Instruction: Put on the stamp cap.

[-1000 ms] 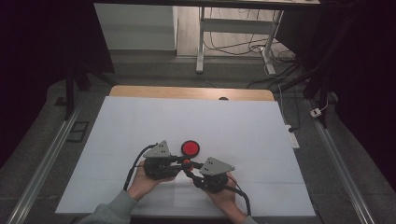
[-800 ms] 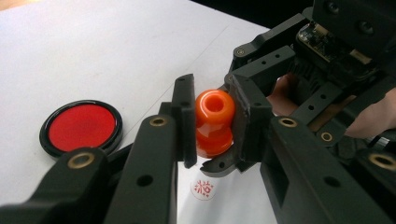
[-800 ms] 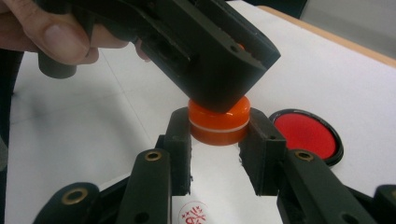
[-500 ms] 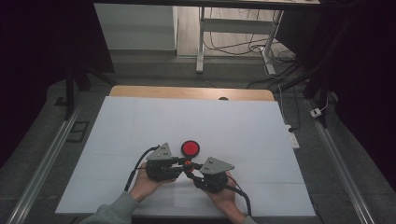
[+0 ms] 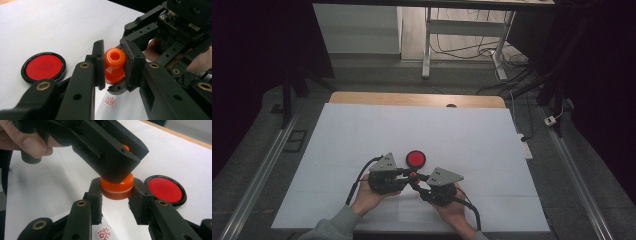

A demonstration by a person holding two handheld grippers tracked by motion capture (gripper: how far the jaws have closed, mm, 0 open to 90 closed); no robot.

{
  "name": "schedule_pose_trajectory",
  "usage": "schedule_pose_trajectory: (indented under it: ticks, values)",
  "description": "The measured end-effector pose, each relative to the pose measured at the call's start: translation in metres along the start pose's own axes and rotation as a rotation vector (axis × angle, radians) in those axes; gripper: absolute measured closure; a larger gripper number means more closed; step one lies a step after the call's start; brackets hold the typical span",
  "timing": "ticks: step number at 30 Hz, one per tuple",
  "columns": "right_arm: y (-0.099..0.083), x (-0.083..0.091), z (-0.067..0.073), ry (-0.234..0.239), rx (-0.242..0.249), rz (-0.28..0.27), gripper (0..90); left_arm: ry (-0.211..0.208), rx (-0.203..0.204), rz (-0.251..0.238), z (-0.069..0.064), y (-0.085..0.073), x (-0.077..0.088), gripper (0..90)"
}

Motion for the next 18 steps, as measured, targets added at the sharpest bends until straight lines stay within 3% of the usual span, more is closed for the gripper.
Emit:
schedule_pose_trajectory:
  ticks: [9,18]
  values:
    - [0.0007,0.0003,-0.0002,-0.012,0.0,-0.002,63.6,0.009,-0.001,0.002,-0.0001,0.0011,0.0007,72.0]
    - [0.0001,-0.0003,-0.0003,-0.007,0.005,0.001,60.1,-0.007,0.006,-0.006,-0.0009,0.0022,0.0016,72.0]
Point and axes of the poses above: each handheld gripper's, and its own axes: x roughly backward along the jaws, y roughly out of its top, z roughly to its left, the point moved 8 cm from there along -x, roughly forward along the jaws, and after that the axes turned 6 degrees about z, right-handed, at the moved point
